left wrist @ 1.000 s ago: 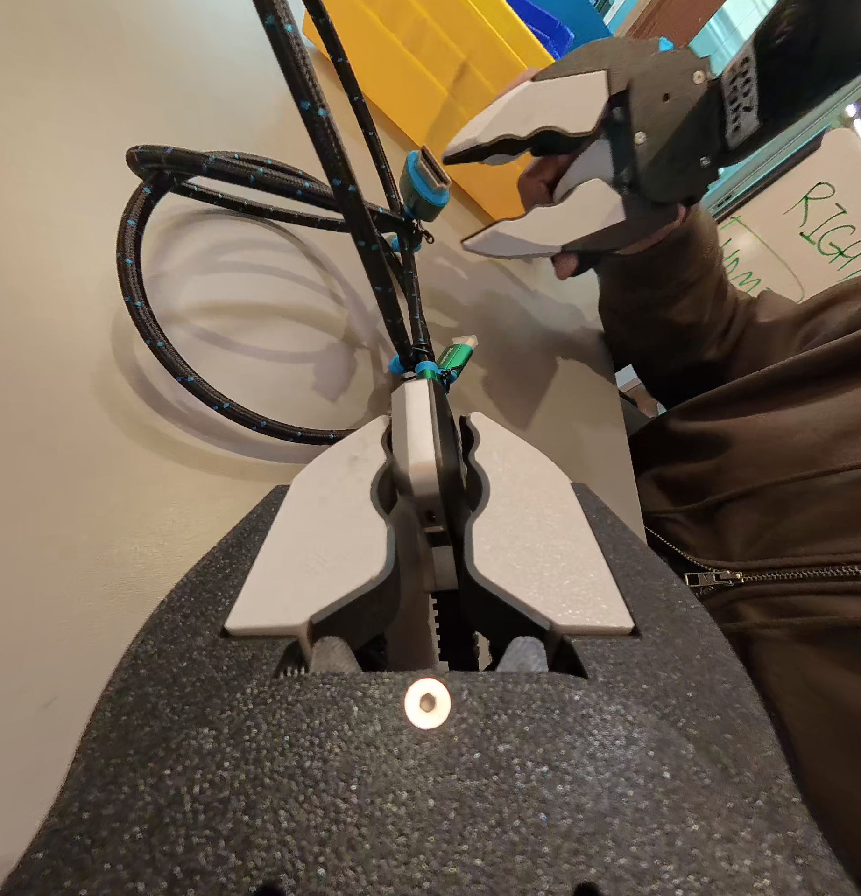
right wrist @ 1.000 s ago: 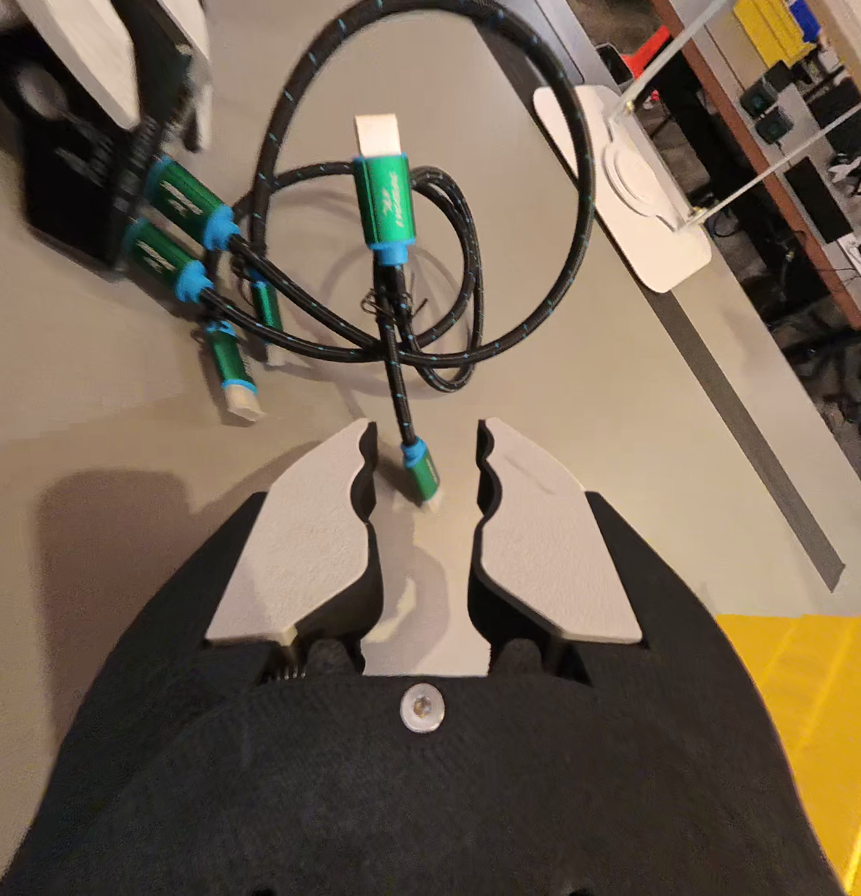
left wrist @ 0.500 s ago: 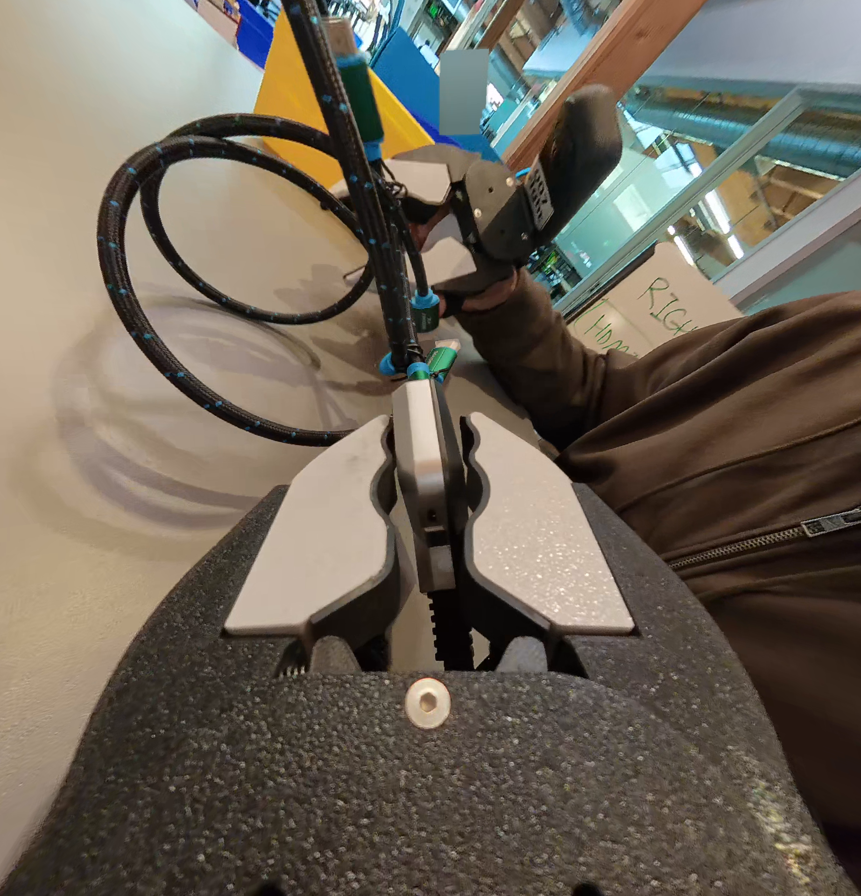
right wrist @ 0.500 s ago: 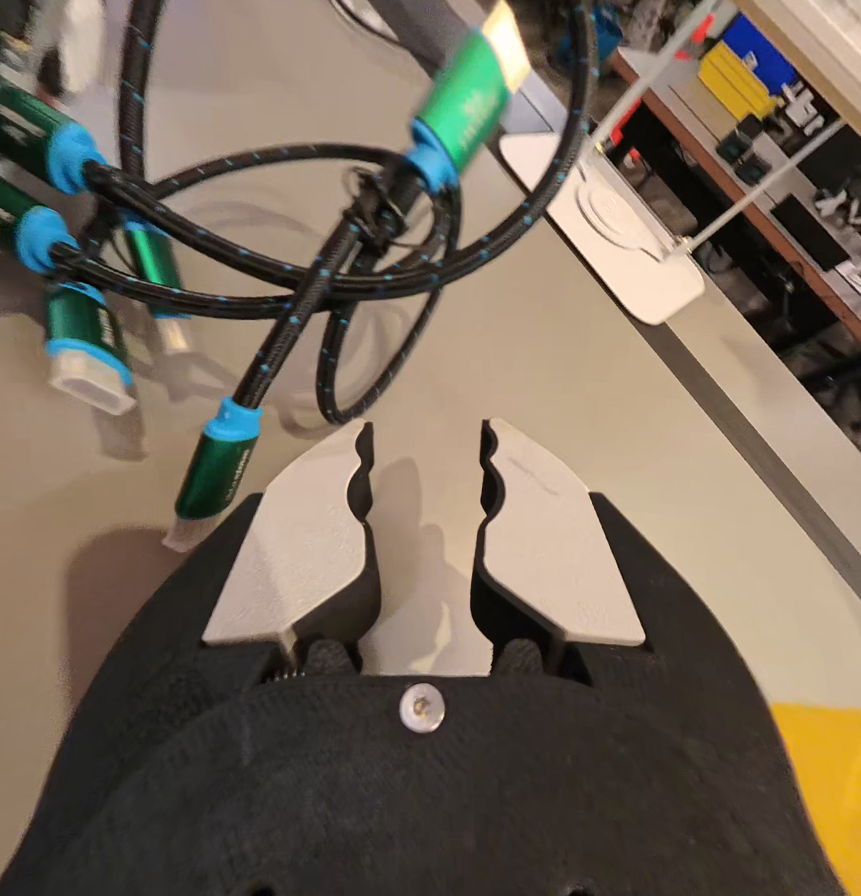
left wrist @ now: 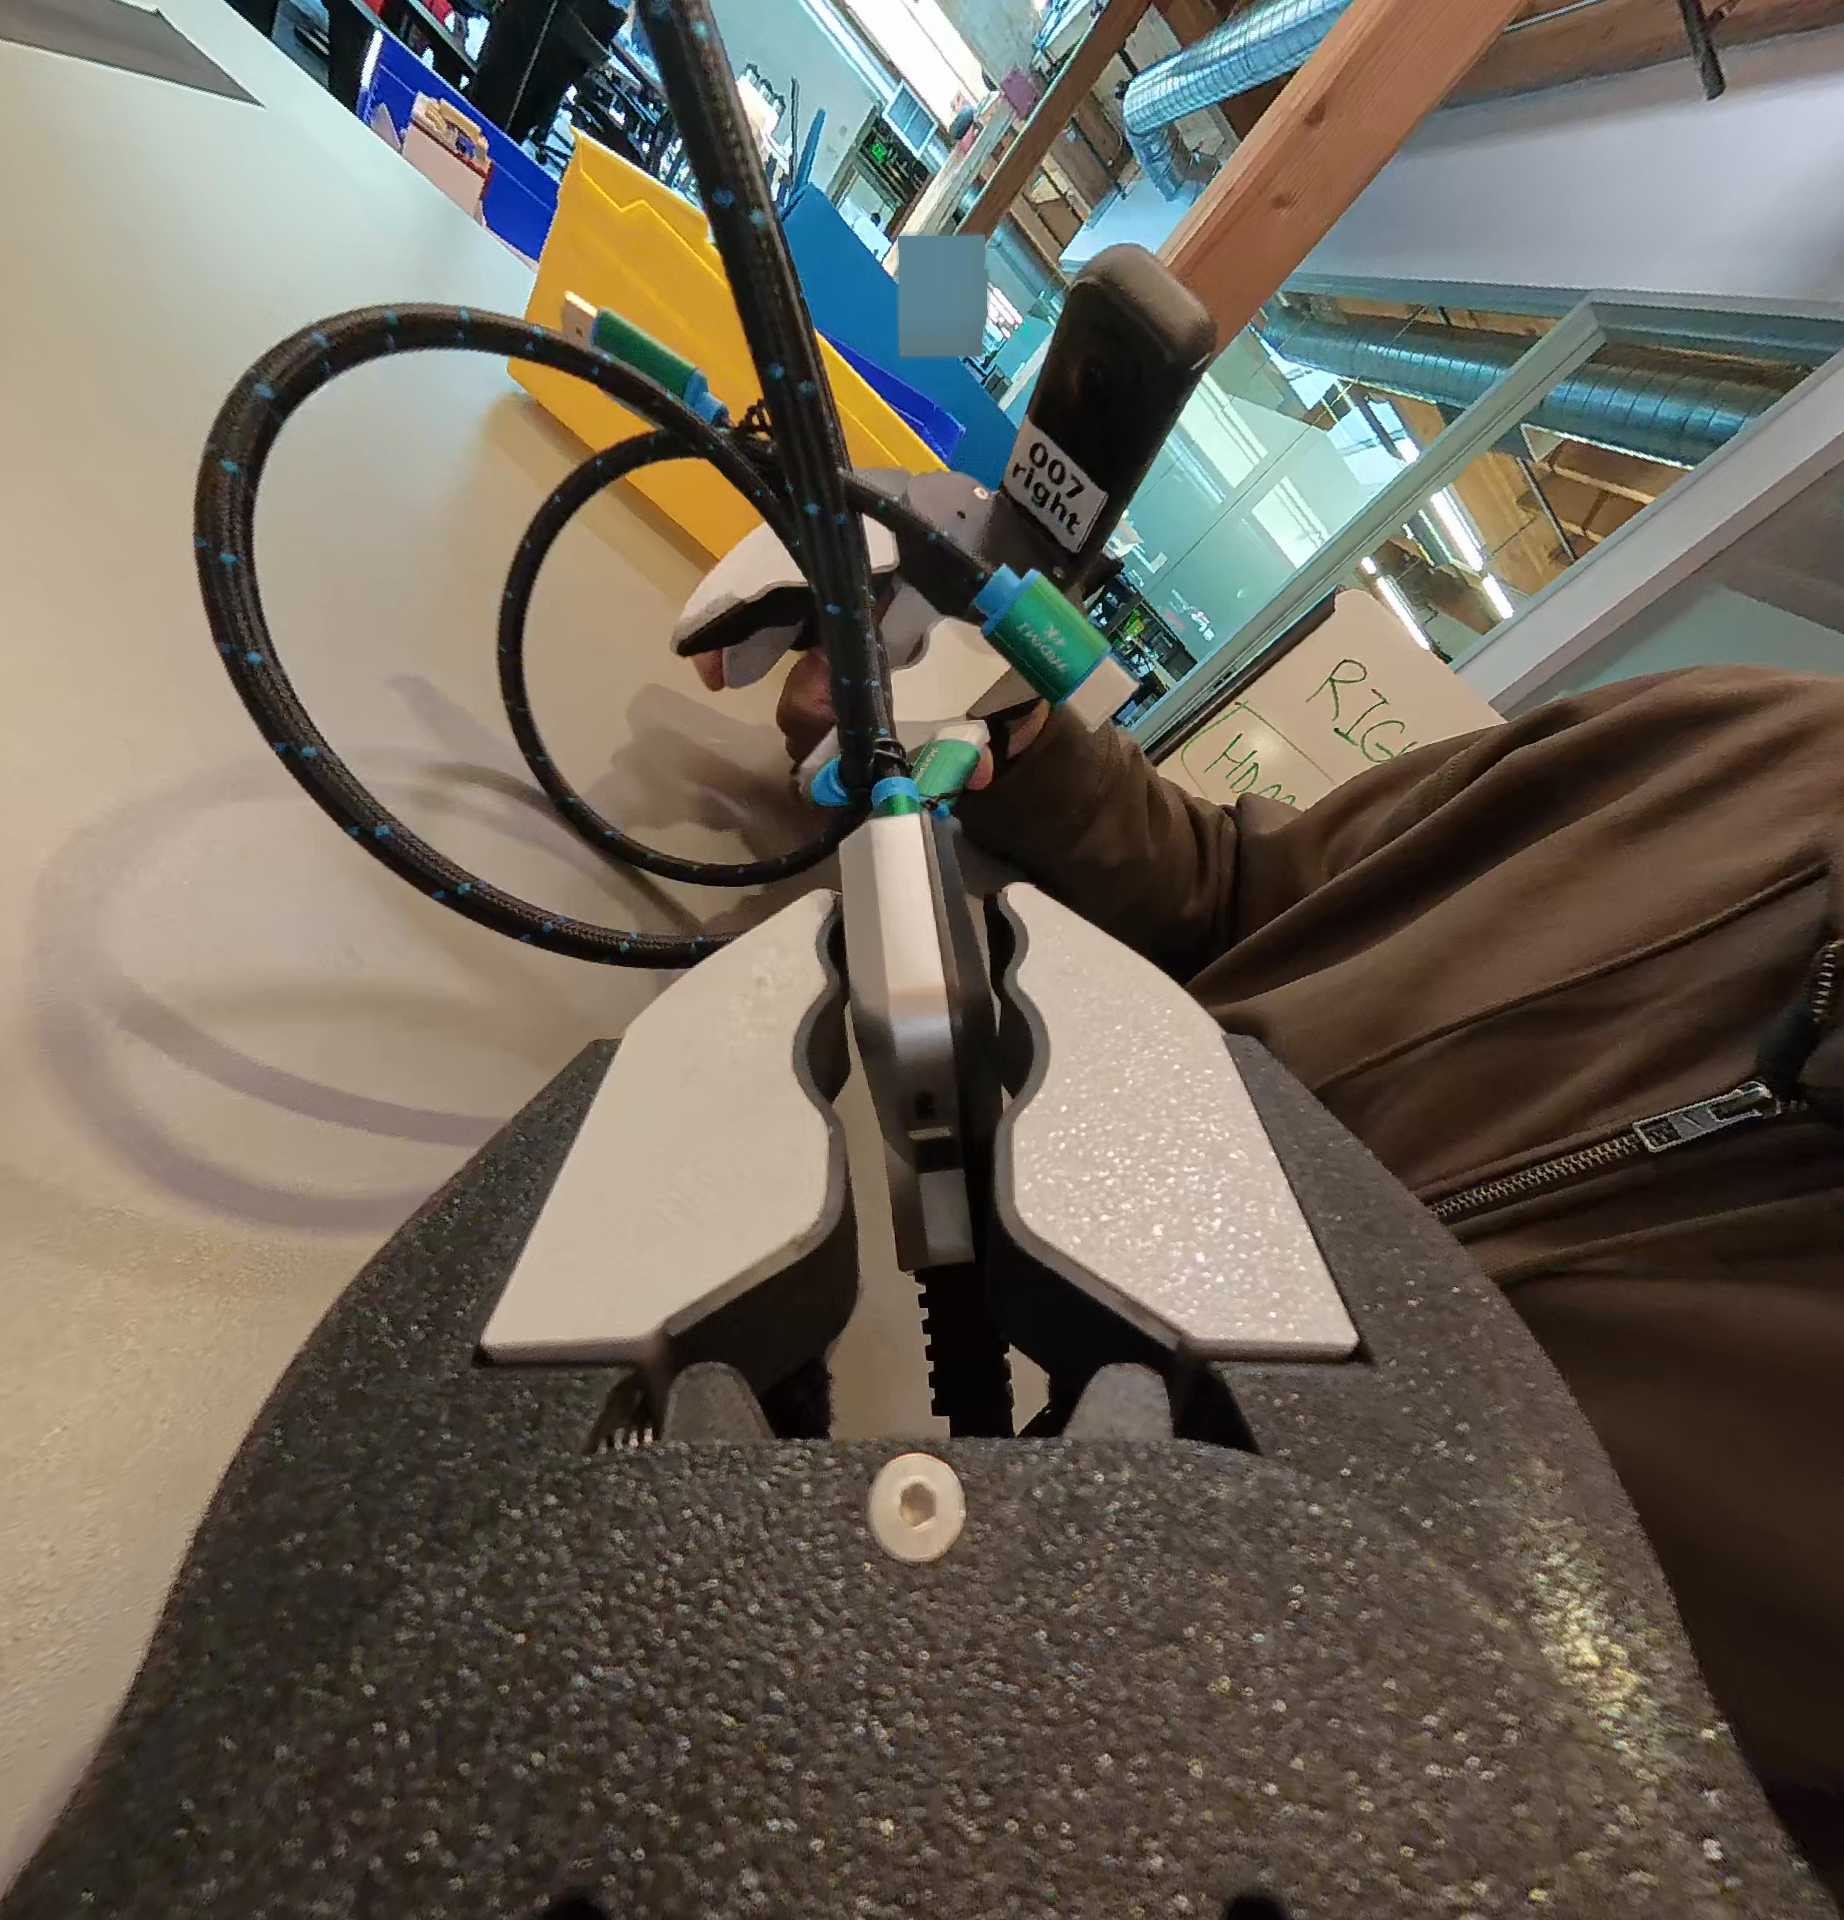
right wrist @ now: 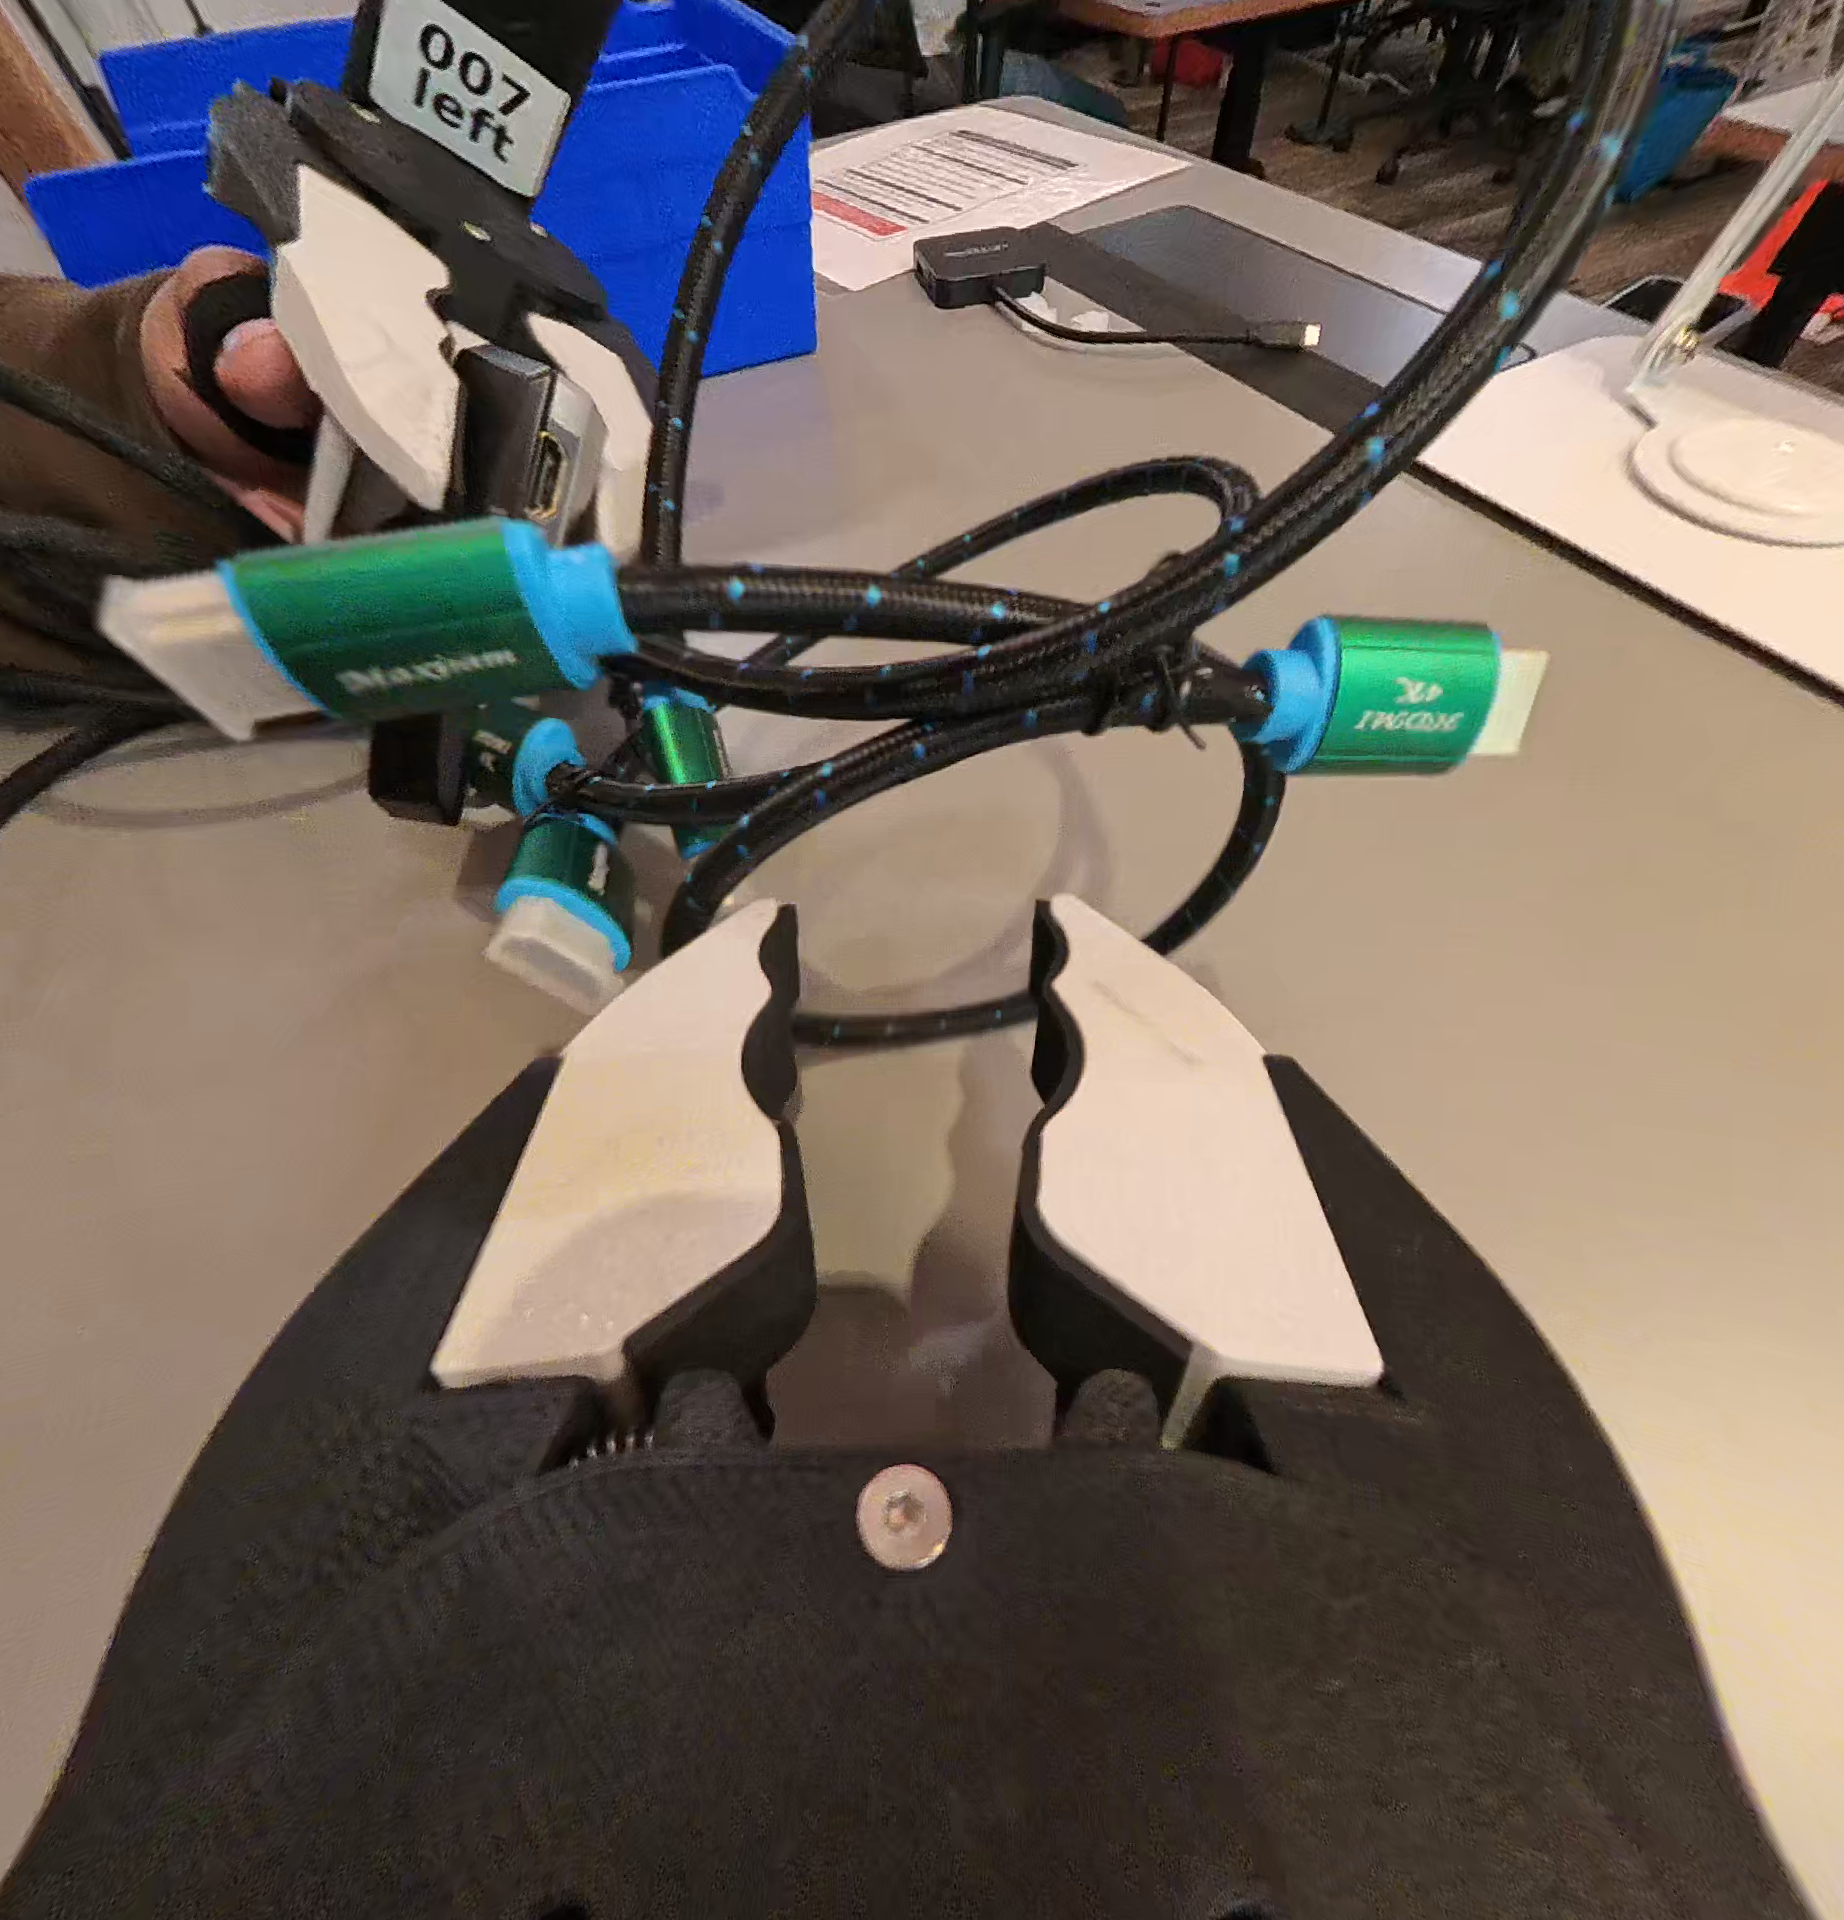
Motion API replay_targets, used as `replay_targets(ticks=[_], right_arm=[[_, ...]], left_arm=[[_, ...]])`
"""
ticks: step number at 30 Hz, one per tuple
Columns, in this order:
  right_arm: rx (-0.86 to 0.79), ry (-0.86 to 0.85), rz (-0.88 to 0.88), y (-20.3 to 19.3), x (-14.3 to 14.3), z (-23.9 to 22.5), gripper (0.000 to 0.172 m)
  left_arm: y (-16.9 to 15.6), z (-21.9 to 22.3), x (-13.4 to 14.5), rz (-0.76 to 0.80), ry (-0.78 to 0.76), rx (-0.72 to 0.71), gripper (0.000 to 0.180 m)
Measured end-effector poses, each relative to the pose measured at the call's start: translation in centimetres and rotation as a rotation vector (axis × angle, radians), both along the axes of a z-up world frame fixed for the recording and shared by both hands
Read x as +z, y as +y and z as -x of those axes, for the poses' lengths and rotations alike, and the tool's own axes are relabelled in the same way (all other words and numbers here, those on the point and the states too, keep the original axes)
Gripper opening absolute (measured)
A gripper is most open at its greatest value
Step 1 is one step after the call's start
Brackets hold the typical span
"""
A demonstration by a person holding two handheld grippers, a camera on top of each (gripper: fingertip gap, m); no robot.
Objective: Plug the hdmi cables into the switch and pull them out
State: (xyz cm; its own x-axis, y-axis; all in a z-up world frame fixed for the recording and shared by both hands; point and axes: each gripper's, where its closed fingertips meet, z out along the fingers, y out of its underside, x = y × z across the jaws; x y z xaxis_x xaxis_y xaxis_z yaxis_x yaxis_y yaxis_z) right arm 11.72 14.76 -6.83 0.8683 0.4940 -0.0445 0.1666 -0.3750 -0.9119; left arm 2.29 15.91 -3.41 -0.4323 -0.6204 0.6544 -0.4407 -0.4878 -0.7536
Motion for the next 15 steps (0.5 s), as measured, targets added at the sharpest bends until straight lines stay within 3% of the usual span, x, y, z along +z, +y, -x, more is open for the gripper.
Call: replay_targets(ticks=[5, 12, 15], right_arm=[[-0.044, 0.004, -0.03, 0.8, 0.4, -0.6, 0.037], [-0.103, -0.321, -0.231, 1.6, 1.2, -3.1, 0.042], [-0.109, -0.369, -0.268, 2.4, 1.1, -3.1, 0.049]], left_arm=[[-0.2, 0.1, 0.0, -0.007, 0.001, -0.011, 0.025], [-0.9, 0.2, 0.4, -0.014, -0.014, -0.044, 0.025], [-1.5, 0.3, 0.7, -0.019, -0.024, -0.067, 0.025]])
